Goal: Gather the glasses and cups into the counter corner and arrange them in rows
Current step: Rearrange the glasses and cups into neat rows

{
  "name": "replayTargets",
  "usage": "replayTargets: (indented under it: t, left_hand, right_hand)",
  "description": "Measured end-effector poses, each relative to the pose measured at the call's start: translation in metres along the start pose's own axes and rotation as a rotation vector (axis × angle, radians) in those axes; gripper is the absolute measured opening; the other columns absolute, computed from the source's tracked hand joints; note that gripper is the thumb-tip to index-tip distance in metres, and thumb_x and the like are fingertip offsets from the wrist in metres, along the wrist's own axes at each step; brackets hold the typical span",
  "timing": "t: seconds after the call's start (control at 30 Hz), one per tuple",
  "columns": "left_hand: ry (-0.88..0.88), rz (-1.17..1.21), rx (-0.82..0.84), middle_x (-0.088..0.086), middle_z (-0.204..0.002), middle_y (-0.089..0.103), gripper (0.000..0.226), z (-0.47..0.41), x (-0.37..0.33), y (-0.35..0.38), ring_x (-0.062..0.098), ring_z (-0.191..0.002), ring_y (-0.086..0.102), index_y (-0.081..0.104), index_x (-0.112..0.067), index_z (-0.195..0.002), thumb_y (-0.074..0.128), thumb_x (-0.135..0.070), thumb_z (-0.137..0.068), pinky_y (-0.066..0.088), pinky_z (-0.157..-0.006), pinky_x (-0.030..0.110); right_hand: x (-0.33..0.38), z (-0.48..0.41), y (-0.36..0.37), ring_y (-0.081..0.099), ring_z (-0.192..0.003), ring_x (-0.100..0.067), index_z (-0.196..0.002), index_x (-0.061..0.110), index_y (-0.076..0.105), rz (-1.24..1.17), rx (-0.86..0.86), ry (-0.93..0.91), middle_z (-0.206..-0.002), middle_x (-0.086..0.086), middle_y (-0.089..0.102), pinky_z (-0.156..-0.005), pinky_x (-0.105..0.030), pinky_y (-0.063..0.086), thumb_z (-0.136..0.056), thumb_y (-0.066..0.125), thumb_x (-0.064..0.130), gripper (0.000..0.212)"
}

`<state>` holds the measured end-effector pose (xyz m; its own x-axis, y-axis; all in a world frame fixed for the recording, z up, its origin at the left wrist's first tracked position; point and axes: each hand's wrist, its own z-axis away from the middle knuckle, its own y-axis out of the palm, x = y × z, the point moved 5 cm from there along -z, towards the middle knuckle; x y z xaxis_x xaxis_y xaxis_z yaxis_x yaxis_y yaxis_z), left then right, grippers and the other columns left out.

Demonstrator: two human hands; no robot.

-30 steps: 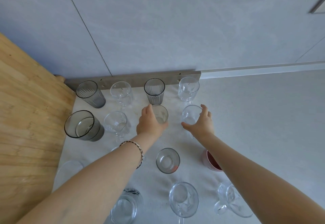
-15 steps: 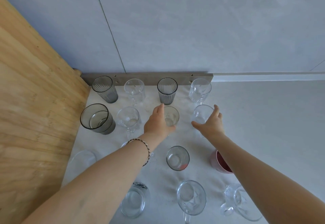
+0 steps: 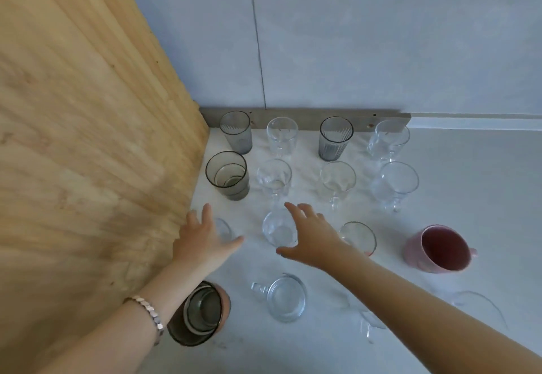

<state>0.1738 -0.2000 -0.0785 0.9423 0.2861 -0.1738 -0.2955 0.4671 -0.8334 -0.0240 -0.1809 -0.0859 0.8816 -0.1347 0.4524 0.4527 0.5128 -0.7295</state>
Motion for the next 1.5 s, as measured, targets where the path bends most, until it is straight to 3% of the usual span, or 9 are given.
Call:
replayTargets:
  t: [0.07,0.17,0.33,0.5,0.77,0.97,1.07,1.2,1.5]
  left_hand:
    - [-0.026,0.009,0.091,0.012,-0.149,0.025,0.095,-0.004,0.013,0.009,0.032,-0.134,0.038,0.012,-0.022,-0.148,0.059,-0.061,-0.076,0.04,-0.105,0.041]
    - [0.019,0.034,0.071,0.012,-0.133,0.042,0.076,-0.01,0.022,0.007,0.033,-0.118,0.052,0.03,-0.022,-0.139,0.061,-0.055,-0.077,0.048,-0.094,0.039]
    - [0.144,-0.067,0.104,0.006,-0.133,0.041,0.076,-0.008,0.025,0.004,0.027,-0.115,0.055,0.027,-0.028,-0.141,0.062,-0.051,-0.078,0.05,-0.089,0.036]
    - [0.106,-0.113,0.06,0.013,-0.129,0.043,0.083,-0.01,0.028,0.007,0.032,-0.108,0.057,0.027,-0.014,-0.137,0.058,-0.062,-0.077,0.049,-0.079,0.035]
    - [0.024,0.038,0.016,0.013,-0.134,0.043,0.085,-0.019,0.03,0.012,0.034,-0.114,0.056,0.029,-0.014,-0.138,0.058,-0.063,-0.075,0.052,-0.088,0.039]
    - [0.038,0.068,0.127,0.008,-0.14,0.046,0.097,-0.021,0.033,0.011,0.032,-0.119,0.055,0.019,-0.034,-0.144,0.05,-0.079,-0.063,0.049,-0.097,0.043]
    - [0.13,0.015,0.179,0.006,-0.15,0.029,0.107,-0.018,0.036,0.012,0.032,-0.134,0.038,0.008,-0.038,-0.147,0.069,-0.063,-0.062,0.041,-0.105,0.044]
    - [0.237,0.183,0.096,0.007,-0.145,0.036,0.093,-0.015,0.032,0.008,0.025,-0.129,0.044,0.023,-0.022,-0.146,0.078,-0.029,-0.071,0.042,-0.098,0.034]
    - [0.262,0.225,0.054,0.008,-0.146,0.036,0.085,-0.026,0.023,-0.005,0.023,-0.132,0.041,0.03,-0.015,-0.144,0.077,-0.021,-0.074,0.039,-0.1,0.031]
  right_hand:
    - [0.007,-0.009,0.016,0.038,-0.132,-0.03,-0.15,0.027,0.006,0.022,0.015,0.029,-0.153,-0.004,0.02,-0.107,-0.04,0.037,-0.078,0.069,0.038,0.096]
    - [0.011,-0.014,0.027,0.047,-0.123,-0.03,-0.149,0.026,0.011,-0.027,-0.037,0.096,-0.145,-0.006,0.029,-0.103,-0.037,0.039,-0.075,0.071,0.022,0.095]
    - [0.012,-0.005,0.04,0.054,-0.116,-0.033,-0.14,0.014,0.021,-0.185,-0.093,0.246,-0.134,-0.009,0.036,-0.093,-0.038,0.048,-0.072,0.076,0.031,0.089]
    - [0.013,0.0,0.054,0.051,-0.122,-0.031,-0.149,0.02,0.004,-0.338,-0.102,0.286,-0.145,-0.01,0.023,-0.1,-0.034,0.043,-0.075,0.075,0.027,0.104]
    - [0.023,-0.005,0.057,0.054,-0.114,-0.031,-0.142,0.015,0.019,-0.557,-0.199,0.326,-0.141,-0.013,0.031,-0.078,-0.027,0.041,-0.077,0.075,0.017,0.086]
    - [0.026,-0.01,0.06,0.049,-0.121,-0.032,-0.145,0.013,0.012,-0.641,-0.193,0.357,-0.146,-0.013,0.024,-0.083,-0.029,0.041,-0.077,0.075,0.019,0.093]
    - [0.02,-0.008,0.059,0.043,-0.128,-0.029,-0.149,0.018,0.005,-0.638,-0.142,0.313,-0.15,-0.01,0.015,-0.084,-0.025,0.037,-0.077,0.073,0.014,0.1]
    - [0.012,-0.003,0.054,0.045,-0.126,-0.023,-0.144,0.02,0.024,-0.597,-0.221,0.257,-0.145,-0.006,0.032,-0.091,-0.027,0.04,-0.071,0.078,0.018,0.091]
    - [0.014,-0.007,0.048,0.052,-0.116,-0.023,-0.141,0.019,0.028,-0.571,-0.255,0.286,-0.138,-0.006,0.038,-0.077,-0.024,0.041,-0.07,0.078,0.019,0.087]
